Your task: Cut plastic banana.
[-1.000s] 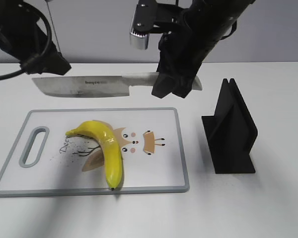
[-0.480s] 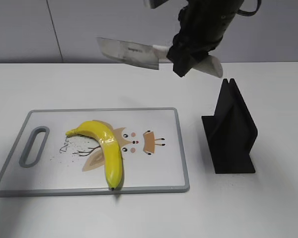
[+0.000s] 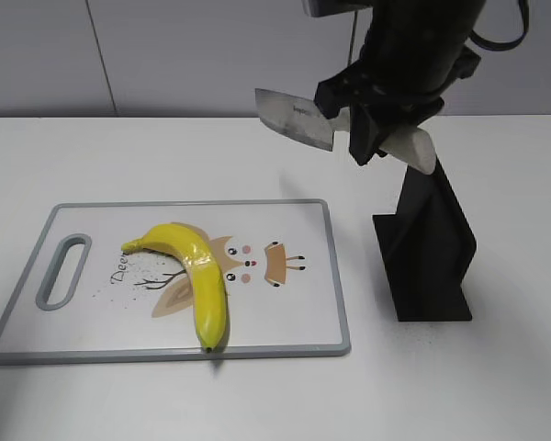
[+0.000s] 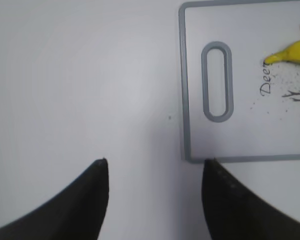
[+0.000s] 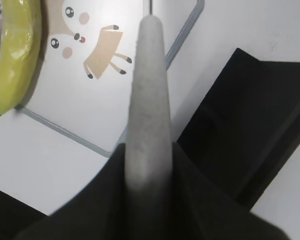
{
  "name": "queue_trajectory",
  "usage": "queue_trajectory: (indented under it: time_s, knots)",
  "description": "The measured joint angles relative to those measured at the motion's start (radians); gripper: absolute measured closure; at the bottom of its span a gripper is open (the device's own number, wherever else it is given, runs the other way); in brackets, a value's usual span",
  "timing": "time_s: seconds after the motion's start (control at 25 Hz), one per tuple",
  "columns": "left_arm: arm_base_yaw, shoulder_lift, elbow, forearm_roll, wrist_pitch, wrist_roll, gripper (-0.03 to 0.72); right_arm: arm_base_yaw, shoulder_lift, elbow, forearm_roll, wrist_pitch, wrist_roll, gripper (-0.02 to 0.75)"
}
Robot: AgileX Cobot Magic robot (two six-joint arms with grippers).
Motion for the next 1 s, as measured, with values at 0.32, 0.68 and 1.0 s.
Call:
queue_trajectory:
  time_s: [0.32,0.68,1.0]
  knots:
    - [-0.11,-0.319,0.237,0.001,-0.039,0.001,0.119,0.0,-0.259,0.309,-0.072,-0.21,0.279,0.55]
    - [-0.138,-0.692,0.486,0.022,-0.073,0.003,0.125,0.0,-0.524,0.624,-0.253,-0.375,0.574,0.55]
    - [-0.139,-1.063,0.707,-0.038,-0.121,0.003,0.126,0.0,-0.598,0.729,-0.309,-0.38,0.642,0.55]
